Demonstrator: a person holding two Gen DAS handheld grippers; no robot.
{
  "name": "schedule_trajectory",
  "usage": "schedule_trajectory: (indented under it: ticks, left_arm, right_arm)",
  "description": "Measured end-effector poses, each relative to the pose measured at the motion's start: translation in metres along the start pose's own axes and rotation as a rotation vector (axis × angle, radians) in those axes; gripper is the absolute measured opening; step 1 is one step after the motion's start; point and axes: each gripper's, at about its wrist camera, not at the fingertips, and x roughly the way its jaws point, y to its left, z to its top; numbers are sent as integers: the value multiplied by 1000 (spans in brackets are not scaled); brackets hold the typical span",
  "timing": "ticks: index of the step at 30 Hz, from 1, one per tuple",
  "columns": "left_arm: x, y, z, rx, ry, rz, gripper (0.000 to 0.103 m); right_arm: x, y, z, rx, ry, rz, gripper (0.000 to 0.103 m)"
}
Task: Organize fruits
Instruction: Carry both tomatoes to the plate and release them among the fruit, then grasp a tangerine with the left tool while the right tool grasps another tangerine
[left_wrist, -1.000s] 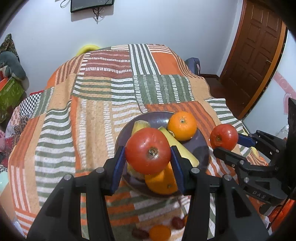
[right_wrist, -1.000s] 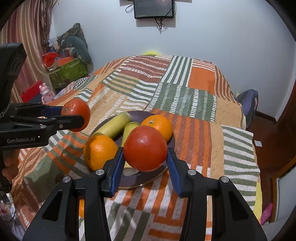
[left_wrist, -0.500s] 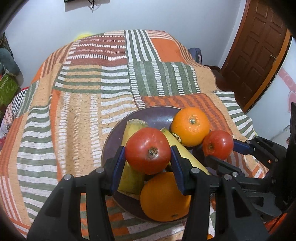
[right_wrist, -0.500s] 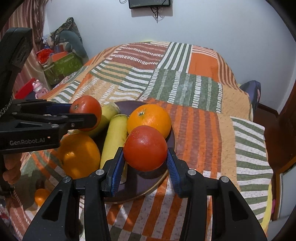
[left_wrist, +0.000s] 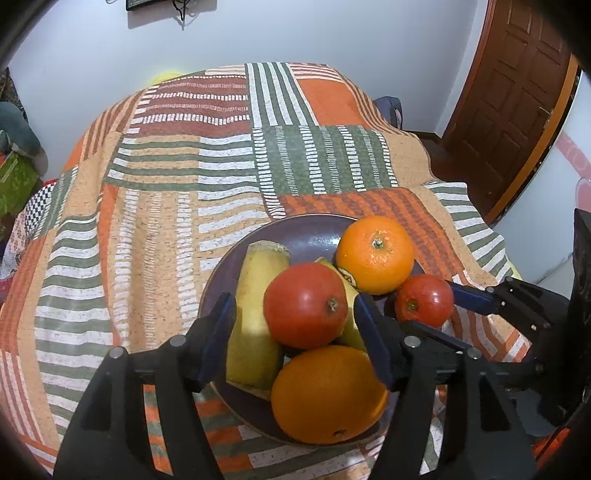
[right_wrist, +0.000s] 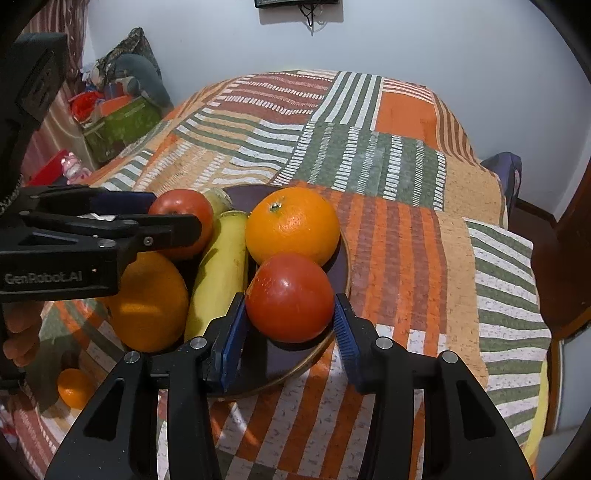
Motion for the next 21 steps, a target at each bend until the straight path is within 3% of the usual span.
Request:
schedule_trajectory:
  ticks: [4, 21]
  left_arm:
    - [-12, 6, -5, -12, 2, 5, 66]
    - [-99, 17, -46, -4, -37, 22, 67]
  right_arm:
    - [-12, -1, -4, 9, -25, 5, 59]
    - [-74, 33, -19, -23, -89, 7, 59]
